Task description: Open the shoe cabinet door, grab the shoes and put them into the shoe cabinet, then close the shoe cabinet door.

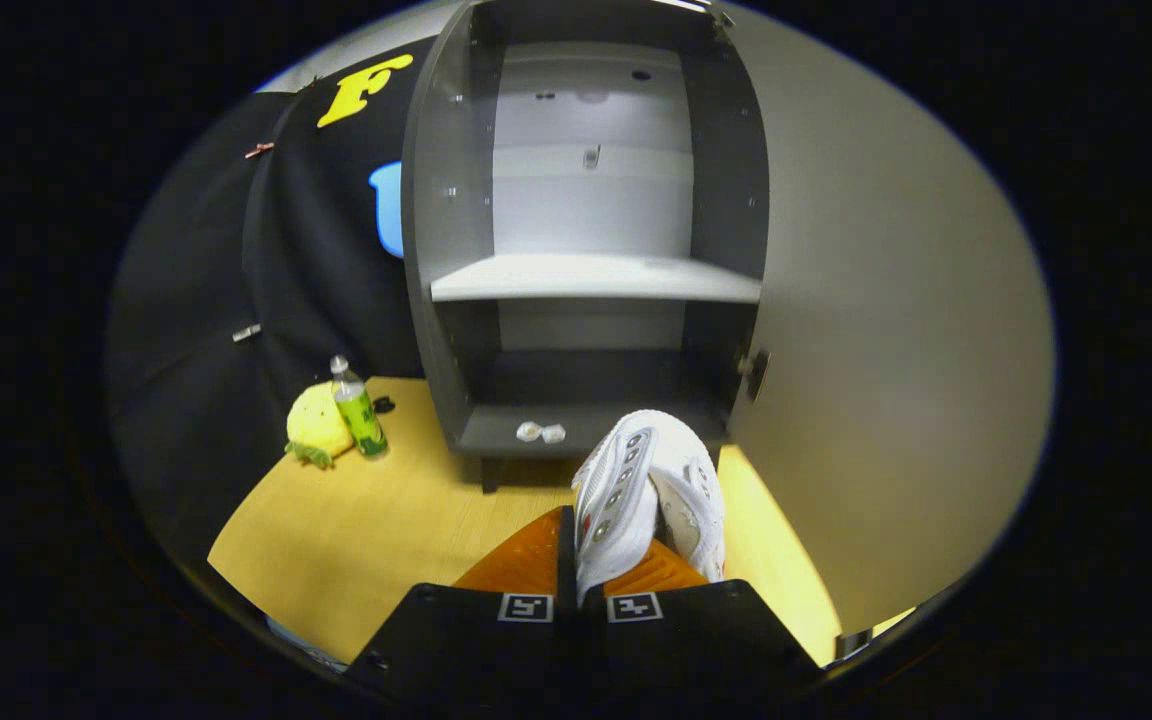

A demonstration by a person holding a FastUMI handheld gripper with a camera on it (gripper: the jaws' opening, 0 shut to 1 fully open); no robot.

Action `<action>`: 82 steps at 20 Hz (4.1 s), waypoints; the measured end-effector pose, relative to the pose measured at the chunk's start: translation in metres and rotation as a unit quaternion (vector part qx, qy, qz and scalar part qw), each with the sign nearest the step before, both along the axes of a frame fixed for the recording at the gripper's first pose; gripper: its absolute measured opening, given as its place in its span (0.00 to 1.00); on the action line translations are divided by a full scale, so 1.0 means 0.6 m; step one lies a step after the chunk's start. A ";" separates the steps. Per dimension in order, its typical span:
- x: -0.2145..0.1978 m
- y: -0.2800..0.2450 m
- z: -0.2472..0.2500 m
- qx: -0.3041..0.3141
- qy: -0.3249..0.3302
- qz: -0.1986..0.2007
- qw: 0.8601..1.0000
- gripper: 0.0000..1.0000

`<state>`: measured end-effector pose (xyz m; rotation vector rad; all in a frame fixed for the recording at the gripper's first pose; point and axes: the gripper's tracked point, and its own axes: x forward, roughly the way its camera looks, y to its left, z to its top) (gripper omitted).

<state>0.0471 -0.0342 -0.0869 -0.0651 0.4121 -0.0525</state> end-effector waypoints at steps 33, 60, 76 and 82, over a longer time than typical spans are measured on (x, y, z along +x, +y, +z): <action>0.565 0.012 0.190 -0.025 -0.028 0.030 0.999 0.04; 0.612 0.009 0.078 -0.005 0.054 0.015 0.998 0.07; 0.556 0.033 0.099 0.027 0.034 0.013 0.999 0.98; 0.518 0.030 0.149 0.026 0.014 0.007 1.000 0.98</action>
